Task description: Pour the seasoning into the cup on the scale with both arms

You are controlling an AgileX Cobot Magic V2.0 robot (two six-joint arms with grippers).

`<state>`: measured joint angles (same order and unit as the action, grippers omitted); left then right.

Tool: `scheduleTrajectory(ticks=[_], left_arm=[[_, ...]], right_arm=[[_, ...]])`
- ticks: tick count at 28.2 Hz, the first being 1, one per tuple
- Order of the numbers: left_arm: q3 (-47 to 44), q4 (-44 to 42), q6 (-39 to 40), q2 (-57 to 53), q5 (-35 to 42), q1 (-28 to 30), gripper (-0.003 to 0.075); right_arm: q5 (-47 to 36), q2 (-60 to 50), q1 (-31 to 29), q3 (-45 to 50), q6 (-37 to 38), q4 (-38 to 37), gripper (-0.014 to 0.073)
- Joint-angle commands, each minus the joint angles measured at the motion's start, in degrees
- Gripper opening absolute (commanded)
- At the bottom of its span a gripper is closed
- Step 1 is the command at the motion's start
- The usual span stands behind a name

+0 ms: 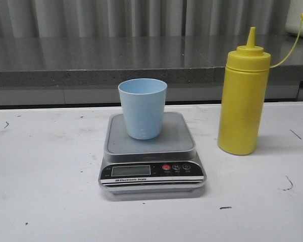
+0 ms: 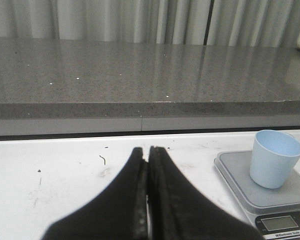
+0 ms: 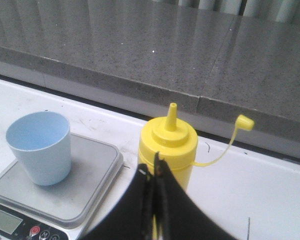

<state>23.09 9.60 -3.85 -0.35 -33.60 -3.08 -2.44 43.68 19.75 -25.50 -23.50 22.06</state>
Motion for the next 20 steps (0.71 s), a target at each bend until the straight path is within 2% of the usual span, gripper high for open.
scheduleTrajectory(ticks=[1,6,13,20], left_arm=[[1.49,0.87,0.42,0.73,5.03,0.07,-0.0020],[1.49,0.87,0.42,0.73,5.03,0.07,-0.0020],[1.49,0.87,0.42,0.73,5.03,0.07,-0.0020],[1.49,0.87,0.42,0.73,5.03,0.07,-0.0020]], right_arm=[[2.44,-5.13,-1.65,-2.36,-1.45,0.08,-0.0042],[8.55,-14.18,-1.64,-1.14,-1.50,0.01,-0.0042],[3.40,-26.33,-1.64,7.36,-1.50,0.06,-0.0042],[3.38,-28.24,-1.64,8.02,-1.50,0.06,-0.0042]])
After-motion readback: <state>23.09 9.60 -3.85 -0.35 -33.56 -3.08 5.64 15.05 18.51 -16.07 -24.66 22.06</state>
